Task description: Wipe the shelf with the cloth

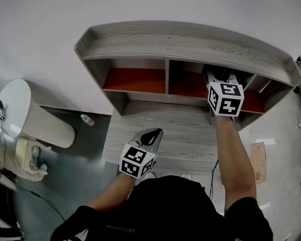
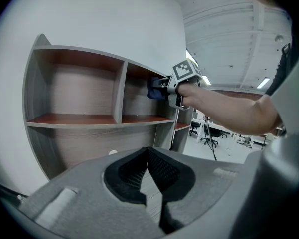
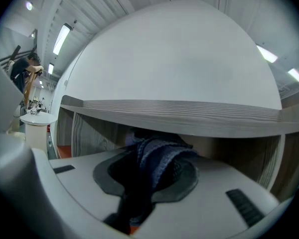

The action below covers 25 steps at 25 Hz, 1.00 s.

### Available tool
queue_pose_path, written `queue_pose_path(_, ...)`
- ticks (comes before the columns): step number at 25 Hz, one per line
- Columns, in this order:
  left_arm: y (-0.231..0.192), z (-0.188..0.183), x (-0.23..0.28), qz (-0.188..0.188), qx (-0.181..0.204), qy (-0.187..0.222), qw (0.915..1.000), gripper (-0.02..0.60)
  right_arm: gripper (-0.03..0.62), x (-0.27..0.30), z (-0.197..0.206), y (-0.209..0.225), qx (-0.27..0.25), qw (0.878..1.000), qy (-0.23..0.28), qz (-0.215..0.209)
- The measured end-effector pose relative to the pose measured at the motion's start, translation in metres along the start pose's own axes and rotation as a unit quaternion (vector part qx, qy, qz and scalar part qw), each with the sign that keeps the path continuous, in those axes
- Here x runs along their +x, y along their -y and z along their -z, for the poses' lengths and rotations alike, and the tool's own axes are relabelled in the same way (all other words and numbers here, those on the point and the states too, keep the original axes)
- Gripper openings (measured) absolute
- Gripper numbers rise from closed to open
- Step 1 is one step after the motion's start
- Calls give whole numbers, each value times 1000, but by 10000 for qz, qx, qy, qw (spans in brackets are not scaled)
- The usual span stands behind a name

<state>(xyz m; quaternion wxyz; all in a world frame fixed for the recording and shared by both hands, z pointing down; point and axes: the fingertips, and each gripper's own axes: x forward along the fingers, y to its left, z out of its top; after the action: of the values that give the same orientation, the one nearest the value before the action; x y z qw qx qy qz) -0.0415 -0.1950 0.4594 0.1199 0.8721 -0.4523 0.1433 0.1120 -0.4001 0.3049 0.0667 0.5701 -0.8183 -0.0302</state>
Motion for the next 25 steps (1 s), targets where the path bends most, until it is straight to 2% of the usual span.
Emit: queue_pose_path(25, -40, 5, -33, -331, -131, 119, 9993, 8, 97, 28, -20, -90, -87, 9984, 120, -551)
